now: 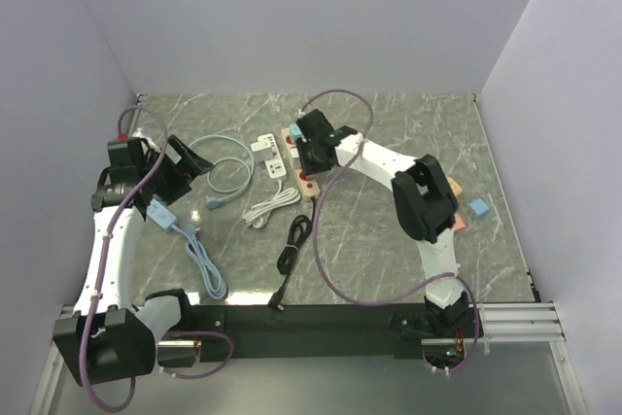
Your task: Pull the plug off the socket
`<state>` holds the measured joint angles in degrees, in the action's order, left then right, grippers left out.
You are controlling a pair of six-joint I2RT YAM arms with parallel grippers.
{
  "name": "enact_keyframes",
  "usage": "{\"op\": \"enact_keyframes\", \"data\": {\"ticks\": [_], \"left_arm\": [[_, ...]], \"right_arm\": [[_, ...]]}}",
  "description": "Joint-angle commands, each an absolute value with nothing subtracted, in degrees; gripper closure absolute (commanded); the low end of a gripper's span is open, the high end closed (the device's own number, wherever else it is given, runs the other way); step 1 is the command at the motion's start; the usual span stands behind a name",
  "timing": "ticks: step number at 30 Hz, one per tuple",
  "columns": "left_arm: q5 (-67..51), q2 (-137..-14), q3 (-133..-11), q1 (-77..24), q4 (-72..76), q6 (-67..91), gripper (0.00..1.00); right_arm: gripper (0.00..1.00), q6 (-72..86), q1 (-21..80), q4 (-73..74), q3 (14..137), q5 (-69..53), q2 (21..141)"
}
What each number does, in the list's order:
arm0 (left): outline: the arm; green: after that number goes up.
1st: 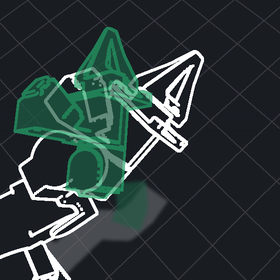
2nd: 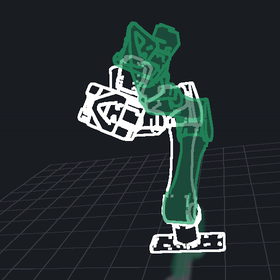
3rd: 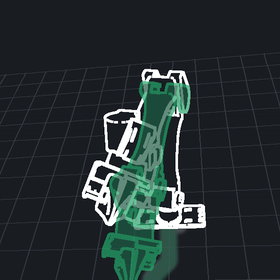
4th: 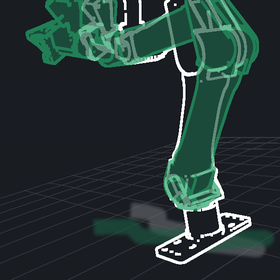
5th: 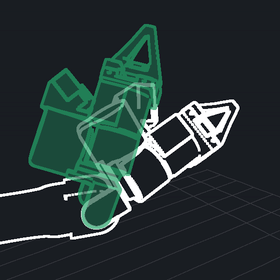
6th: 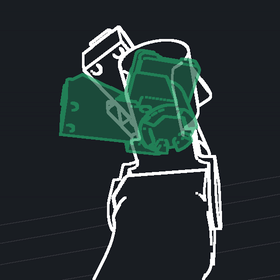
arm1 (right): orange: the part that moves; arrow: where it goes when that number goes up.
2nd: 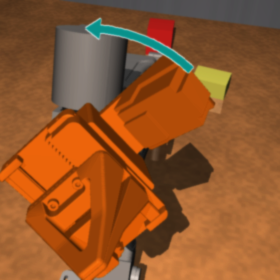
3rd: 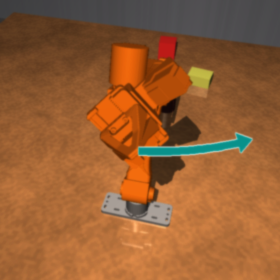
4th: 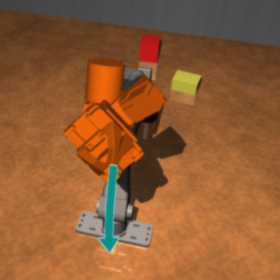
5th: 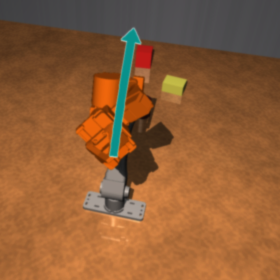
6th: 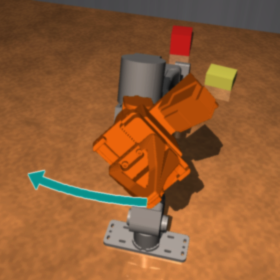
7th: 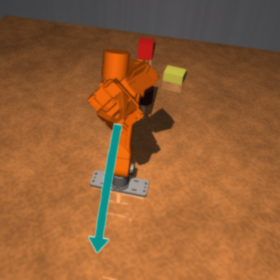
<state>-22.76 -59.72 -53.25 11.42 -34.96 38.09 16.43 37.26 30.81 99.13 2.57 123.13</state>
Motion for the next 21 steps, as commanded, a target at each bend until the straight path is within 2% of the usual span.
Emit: {"op": "enact_keyframes", "data": {"ticks": [1, 10, 15, 21], "left_arm": [[-26.11, -59.76, -55.54, 6.18, -31.03, 37.0, 0.01], [-24.97, -63.72, -55.63, -9.73, -22.77, 41.75, 0.02], [-21.72, -69.34, -55.2, -17.92, -19.52, 44.29, 0.02], [-15.91, -76.98, -55.11, -26.97, -14.95, 47.89, 0.01]], "right_arm": [[1.0, 19.59, 37.18, 32.61, 89.51, 2.73, 113.83], [1.0, 22.58, 37.09, 31.12, 70.78, 2.11, 98.54], [1.0, 24.16, 33.76, 27.95, 63.82, -12.26, 93.08], [1.0, 25.75, 30.33, 25.58, 58.89, -20.63, 91.93]]}}
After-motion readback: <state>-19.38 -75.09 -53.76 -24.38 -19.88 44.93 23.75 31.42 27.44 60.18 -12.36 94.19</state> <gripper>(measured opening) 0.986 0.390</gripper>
